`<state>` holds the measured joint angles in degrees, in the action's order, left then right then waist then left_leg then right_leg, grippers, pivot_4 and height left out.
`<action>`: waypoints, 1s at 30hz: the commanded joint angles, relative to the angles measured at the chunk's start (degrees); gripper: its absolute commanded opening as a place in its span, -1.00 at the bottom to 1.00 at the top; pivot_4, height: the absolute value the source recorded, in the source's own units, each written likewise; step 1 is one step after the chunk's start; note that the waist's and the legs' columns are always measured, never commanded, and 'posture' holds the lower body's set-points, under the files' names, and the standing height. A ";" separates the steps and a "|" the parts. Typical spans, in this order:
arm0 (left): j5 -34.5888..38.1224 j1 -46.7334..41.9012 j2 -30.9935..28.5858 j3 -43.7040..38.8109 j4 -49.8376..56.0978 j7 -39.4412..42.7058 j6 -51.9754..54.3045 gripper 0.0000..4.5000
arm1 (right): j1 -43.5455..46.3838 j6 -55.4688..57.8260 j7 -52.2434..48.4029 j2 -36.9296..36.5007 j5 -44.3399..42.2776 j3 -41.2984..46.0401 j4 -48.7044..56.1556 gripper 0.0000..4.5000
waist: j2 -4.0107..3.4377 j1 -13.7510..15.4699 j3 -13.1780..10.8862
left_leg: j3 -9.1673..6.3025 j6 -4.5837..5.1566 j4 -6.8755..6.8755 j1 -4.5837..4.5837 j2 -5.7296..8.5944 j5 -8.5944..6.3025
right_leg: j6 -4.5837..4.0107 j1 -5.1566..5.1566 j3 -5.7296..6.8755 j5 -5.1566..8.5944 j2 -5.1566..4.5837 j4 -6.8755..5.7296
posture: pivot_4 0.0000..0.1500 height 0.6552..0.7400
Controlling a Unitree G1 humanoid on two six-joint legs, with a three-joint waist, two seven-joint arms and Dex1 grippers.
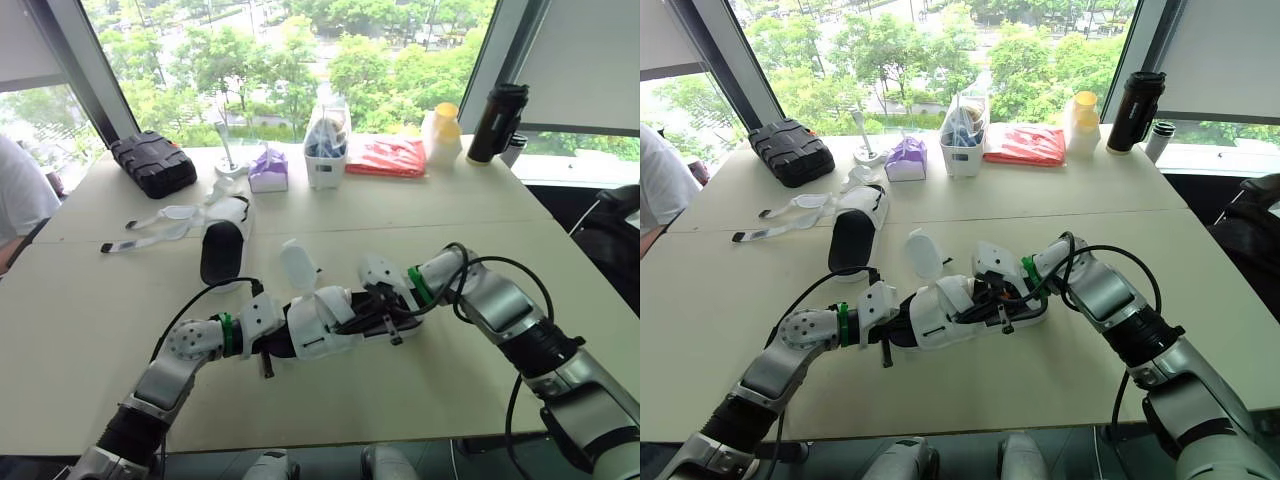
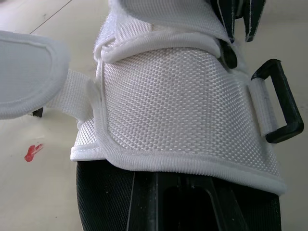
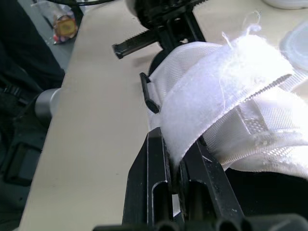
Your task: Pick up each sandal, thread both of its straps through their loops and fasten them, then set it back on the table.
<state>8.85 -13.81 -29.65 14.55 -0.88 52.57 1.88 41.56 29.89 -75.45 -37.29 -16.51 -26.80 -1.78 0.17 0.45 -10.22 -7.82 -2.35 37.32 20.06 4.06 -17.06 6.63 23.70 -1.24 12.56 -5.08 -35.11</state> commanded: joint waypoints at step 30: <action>-3.01 4.09 -1.61 0.28 0.38 -1.16 3.51 -1.00 | 8.29 -12.12 7.24 8.08 2.38 14.42 -14.84 0.97 | -0.09 -1.42 0.03 | 0.06 -0.12 -0.29 0.44 0.04 0.05 | -0.31 0.74 -0.09 -0.13 0.08 -0.12 | 1.00 1.00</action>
<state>8.07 -11.82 -29.81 13.23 2.40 50.53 3.41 50.13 26.12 -68.45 -28.52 -16.42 -14.10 -17.40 0.07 -0.97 -10.19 -7.74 -2.47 37.01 20.49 4.10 -17.01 6.32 24.44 -1.33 12.43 -5.01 -35.22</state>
